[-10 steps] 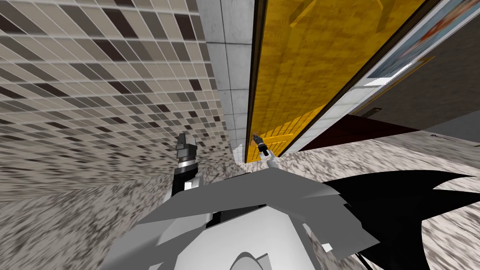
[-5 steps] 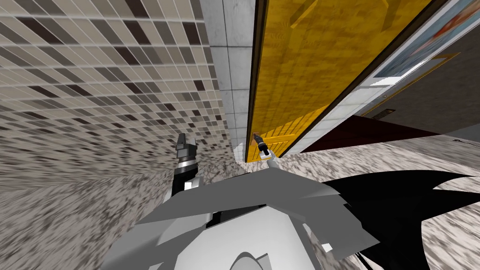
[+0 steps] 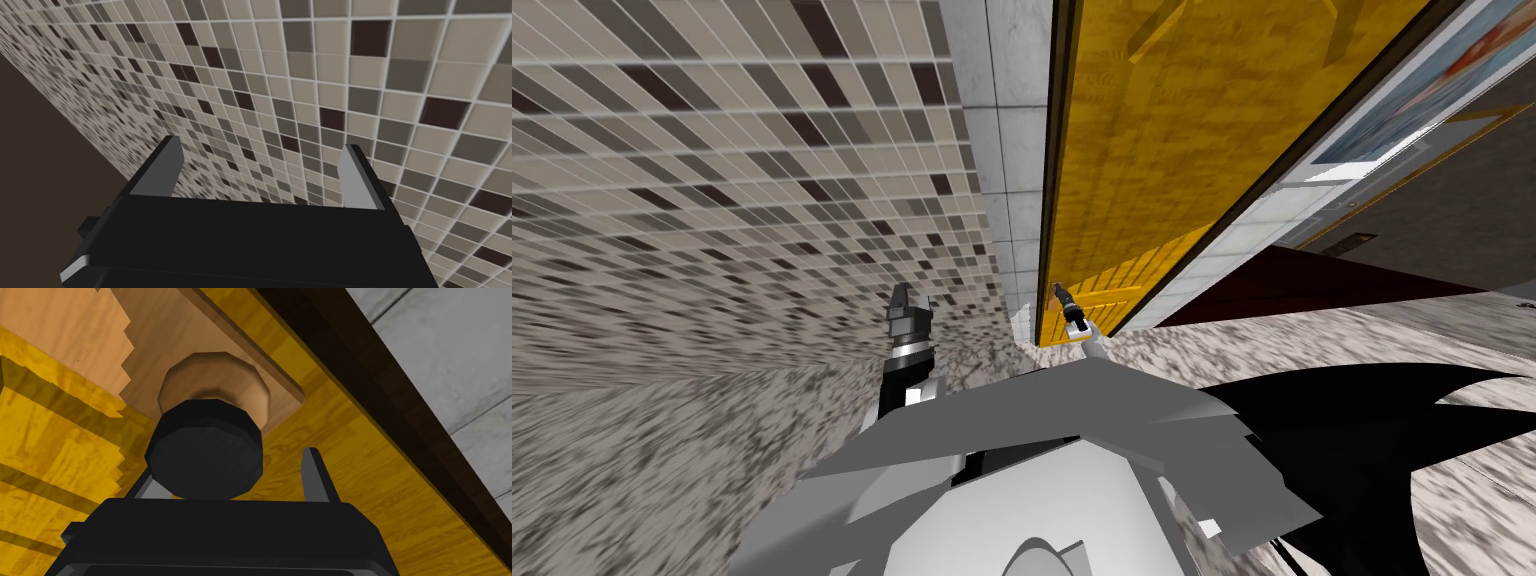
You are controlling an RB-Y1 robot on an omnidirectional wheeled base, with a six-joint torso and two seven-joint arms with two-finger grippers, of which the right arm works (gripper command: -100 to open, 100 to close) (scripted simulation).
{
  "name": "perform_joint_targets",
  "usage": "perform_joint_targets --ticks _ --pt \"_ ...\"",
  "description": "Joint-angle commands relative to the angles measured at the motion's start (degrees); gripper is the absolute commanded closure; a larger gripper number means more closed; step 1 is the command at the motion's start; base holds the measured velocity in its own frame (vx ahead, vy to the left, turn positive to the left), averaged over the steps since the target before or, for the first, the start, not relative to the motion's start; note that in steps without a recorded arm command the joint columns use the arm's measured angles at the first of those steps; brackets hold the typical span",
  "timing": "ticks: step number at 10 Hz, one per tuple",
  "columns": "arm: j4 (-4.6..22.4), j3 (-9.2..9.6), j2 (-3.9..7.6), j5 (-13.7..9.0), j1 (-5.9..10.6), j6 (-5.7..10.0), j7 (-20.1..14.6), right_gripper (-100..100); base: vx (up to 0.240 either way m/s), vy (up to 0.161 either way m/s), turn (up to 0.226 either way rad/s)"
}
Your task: Pull the door open
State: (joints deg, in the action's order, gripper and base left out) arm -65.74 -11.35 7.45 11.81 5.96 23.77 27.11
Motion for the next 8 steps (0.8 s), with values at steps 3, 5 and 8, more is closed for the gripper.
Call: perform_joint_targets --ticks 3,5,8 --pt "0.3 2.33 -0.14 -4.7 0.16 0.14 -5.2 100 -0.047 -0.020 0.065" --pt "0.3 2.33 -0.14 -4.7 0.16 0.14 -5.6 100 -0.042 -0.023 0.019" --pt "0.4 2.78 0.16 -7.0 0.22 0.24 -8.0 100 -0.036 -0.013 0.042"
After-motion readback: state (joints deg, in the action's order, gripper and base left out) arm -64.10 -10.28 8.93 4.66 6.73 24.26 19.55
